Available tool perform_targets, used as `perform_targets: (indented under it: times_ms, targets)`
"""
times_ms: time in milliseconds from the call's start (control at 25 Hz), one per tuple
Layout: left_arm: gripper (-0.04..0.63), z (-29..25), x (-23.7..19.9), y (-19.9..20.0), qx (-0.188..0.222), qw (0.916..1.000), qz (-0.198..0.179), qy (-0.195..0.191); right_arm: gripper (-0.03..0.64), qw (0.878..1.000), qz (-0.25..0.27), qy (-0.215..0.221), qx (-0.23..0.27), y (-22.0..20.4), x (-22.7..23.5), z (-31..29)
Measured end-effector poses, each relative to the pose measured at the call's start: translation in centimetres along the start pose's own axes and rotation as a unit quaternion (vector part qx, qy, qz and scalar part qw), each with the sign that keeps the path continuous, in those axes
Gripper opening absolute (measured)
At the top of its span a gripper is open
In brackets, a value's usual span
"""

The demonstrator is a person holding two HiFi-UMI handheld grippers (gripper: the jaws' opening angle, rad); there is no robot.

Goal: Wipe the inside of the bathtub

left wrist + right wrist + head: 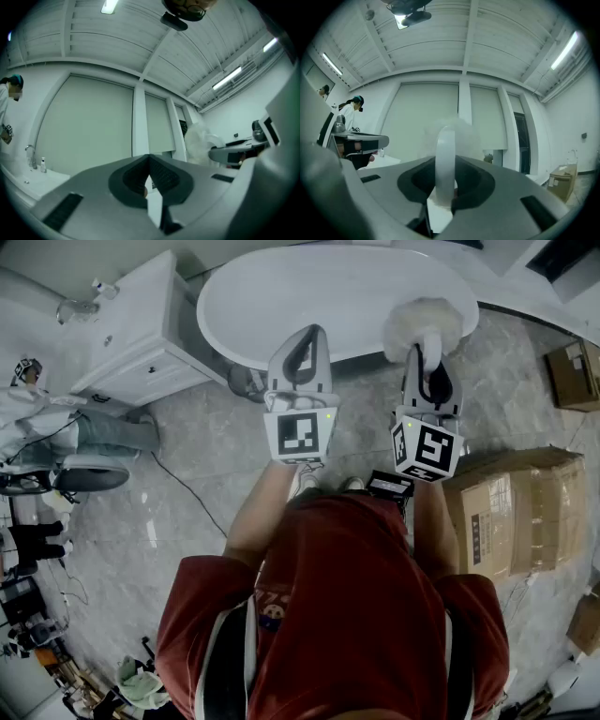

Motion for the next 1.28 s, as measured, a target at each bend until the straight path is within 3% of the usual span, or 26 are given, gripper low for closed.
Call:
perform_targets:
  times_ms: [880, 1280]
  targets:
    - [0.015, -3.5, 11.6, -2.1, -0.016, 0.9997, 0.008, -0.015, 0.092, 0.999, -0.035, -0.003, -0.013, -5.0, 10.3, 3.3]
    - [0.015, -4.1, 13.9, -2.5, -0.020, 0.9997, 0.003, -0.011, 0.092, 0.999, -0.050, -0.002, -0.010, -6.4, 12.3, 3.4]
Point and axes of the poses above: the fingertips, and each gripper's own axes: z backward along the fingers, x to its right, y out of its top, the point moved 10 cm from there along z, backward along the fingers, and after that the axes turned 10 degrees about z, right-handed, at the moved point
